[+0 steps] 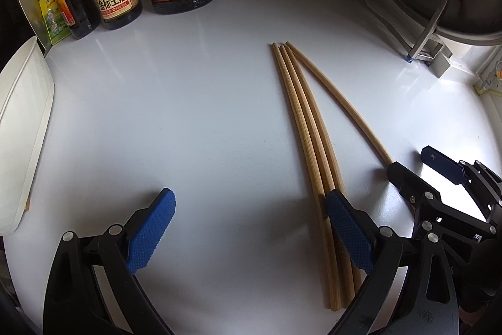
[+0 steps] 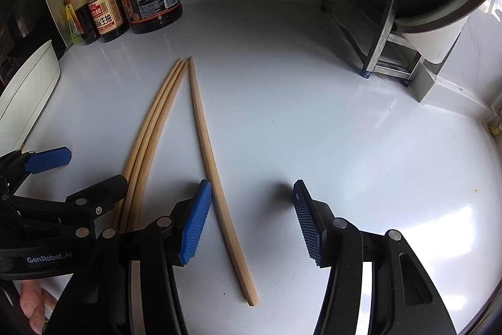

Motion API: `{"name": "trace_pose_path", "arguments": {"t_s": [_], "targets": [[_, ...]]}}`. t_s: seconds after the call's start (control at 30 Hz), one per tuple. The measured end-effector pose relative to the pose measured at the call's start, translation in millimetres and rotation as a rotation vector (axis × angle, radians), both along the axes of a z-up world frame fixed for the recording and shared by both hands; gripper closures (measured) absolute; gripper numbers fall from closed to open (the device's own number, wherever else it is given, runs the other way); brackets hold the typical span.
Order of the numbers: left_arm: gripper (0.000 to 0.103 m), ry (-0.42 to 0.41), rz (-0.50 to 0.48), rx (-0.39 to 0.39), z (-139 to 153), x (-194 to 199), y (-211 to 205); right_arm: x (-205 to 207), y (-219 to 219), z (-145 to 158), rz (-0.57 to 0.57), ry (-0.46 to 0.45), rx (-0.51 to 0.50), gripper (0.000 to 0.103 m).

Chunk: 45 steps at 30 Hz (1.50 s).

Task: Organize utensils
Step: 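Move both open tools back to the remaining chopsticks, then close the left tool on one chopstick while the right tool grasps another chopstick, then carry the held chopsticks with both tools over the white basin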

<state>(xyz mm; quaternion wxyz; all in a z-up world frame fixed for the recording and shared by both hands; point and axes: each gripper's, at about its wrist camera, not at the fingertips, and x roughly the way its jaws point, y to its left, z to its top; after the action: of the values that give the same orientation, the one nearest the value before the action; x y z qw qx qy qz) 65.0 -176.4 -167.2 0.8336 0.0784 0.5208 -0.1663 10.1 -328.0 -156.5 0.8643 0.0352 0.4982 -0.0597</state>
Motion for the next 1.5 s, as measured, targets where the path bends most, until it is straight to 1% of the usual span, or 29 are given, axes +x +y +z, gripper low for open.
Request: {"name": "trace_pose_path", "arguments": {"t_s": [0.1,0.4,0.47,0.53,0.57,0.63,0.67,0.7,0.73,0.77,0.8,0.83,0.87,0.93,0.97,1.1,1.23,1.33,1.5], "targets": [[0.007,-0.013,-0.001,0.041,-2.9,1.3,-0.5,1.1,0.1,-0.3,0.002,0.0,0.001,0.051],[0.007,-0.013,0.026,0.037,-2.8,9.1,7.3,9.3,7.4,-0.4,0.026,-0.006,-0.022,0.051],[0.008,-0.014,0.03,0.036,-2.4,9.5,8.9,11.8,8.6,-0.5,0.036,-0.006,-0.021,0.051],[0.014,-0.021,0.026,0.035,-1.3,9.9,9.3,13.7,10.0,-1.0,0.046,-0.008,-0.02,0.052],[0.015,-0.025,0.021,0.034,-0.5,9.5,9.1,14.1,11.4,-1.0,0.053,-0.01,-0.022,0.054],[0.022,-0.031,0.009,0.032,0.9,8.2,7.5,15.1,15.6,-0.7,0.079,-0.014,-0.026,0.061],[0.024,-0.033,0.002,0.031,1.6,7.3,6.2,15.1,18.5,-0.3,0.09,-0.013,-0.029,0.067],[0.028,-0.035,-0.006,0.03,2.5,6.5,5.3,15.7,21.2,-0.1,0.101,-0.012,-0.031,0.074],[0.034,-0.036,-0.012,0.029,3.3,5.8,4.3,16.2,23.5,0.1,0.111,-0.011,-0.03,0.078],[0.037,-0.037,-0.019,0.027,4.3,5.0,3.7,16.7,25.9,0.2,0.122,-0.01,-0.031,0.086],[0.045,-0.038,-0.025,0.025,5.1,4.3,2.7,17.0,28.2,0.3,0.13,-0.009,-0.035,0.093],[0.055,-0.041,-0.031,0.024,6.3,3.3,1.8,17.2,30.1,0.2,0.137,-0.008,-0.038,0.095],[0.061,-0.043,-0.038,0.022,7.3,2.5,1.2,17.3,31.5,0.2,0.142,-0.007,-0.035,0.096],[0.088,-0.043,-0.045,0.019,8.5,1.6,0.6,16.0,33.2,0.3,0.149,-0.006,-0.026,0.097],[0.093,-0.041,-0.045,0.017,8.6,1.4,1.1,15.5,33.7,0.3,0.15,-0.007,-0.022,0.097],[0.096,-0.025,-0.049,0.014,8.9,1.3,3.1,11.9,33.4,1.2,0.141,-0.002,0.014,0.097],[0.096,0.011,-0.037,-0.014,12.1,0.2,11.7,7.4,32.1,6.4,0.115,-0.003,0.048,0.097],[0.096,0.004,-0.035,-0.022,21.8,-3.3,20.5,3.6,32.4,15.2,0.092,-0.01,0.078,0.097],[0.096,-0.035,-0.025,-0.042,48.1,-4.2,43.1,1.7,43.5,36.5,0.072,-0.032,0.111,0.097]]}}
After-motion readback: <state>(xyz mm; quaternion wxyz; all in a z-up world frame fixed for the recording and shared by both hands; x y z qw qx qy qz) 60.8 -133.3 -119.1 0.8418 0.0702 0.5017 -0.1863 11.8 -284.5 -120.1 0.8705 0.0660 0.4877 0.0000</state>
